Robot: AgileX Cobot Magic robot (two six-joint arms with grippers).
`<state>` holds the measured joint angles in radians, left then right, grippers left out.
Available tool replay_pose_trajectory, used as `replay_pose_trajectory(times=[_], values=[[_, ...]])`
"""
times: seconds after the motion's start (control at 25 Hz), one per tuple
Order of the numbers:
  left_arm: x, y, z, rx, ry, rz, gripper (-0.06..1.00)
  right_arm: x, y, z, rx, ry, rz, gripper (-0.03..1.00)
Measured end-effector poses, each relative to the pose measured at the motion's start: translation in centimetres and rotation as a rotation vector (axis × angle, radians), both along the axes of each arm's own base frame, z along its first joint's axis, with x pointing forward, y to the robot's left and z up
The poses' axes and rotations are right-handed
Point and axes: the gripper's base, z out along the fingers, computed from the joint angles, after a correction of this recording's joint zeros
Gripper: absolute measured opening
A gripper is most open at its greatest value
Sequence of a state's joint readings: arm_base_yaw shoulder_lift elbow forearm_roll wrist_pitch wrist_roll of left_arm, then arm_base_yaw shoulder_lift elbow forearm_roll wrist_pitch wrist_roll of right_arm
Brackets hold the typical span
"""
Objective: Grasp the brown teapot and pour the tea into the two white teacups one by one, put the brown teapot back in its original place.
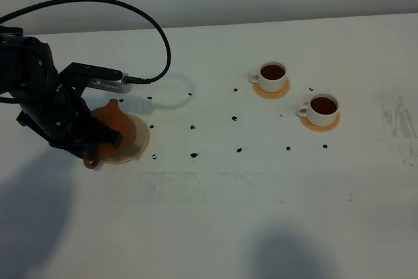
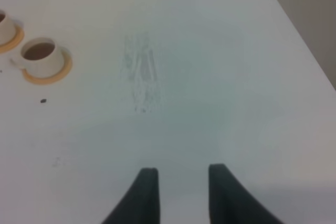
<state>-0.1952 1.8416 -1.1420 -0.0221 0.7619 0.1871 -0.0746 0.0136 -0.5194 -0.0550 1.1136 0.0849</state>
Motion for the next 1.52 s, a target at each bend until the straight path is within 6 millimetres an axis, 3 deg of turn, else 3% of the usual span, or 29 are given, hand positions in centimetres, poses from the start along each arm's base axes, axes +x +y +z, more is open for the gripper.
replay_pose_trajectory(times=[0.32,1.08,1.28,1.52], values=[[0.0,-0.1,0.0,-0.014,0.004,0.01,0.09,0.0,0.0,0.0,0.0,0.0,0.0,0.23],[0.2,0.1,0.0,-0.02,-0.017,0.019,0.23,0.0,0.0,0.0,0.001,0.0,0.0,0.23],[-0.2,0.2,1.5,-0.025,-0.043,0.018,0.32,0.0,0.0,0.0,0.001,0.0,0.0,0.23],[-1.2,1.1,4.7,-0.002,-0.102,0.022,0.36,0.0,0.0,0.0,0.0,0.0,0.0,0.23]])
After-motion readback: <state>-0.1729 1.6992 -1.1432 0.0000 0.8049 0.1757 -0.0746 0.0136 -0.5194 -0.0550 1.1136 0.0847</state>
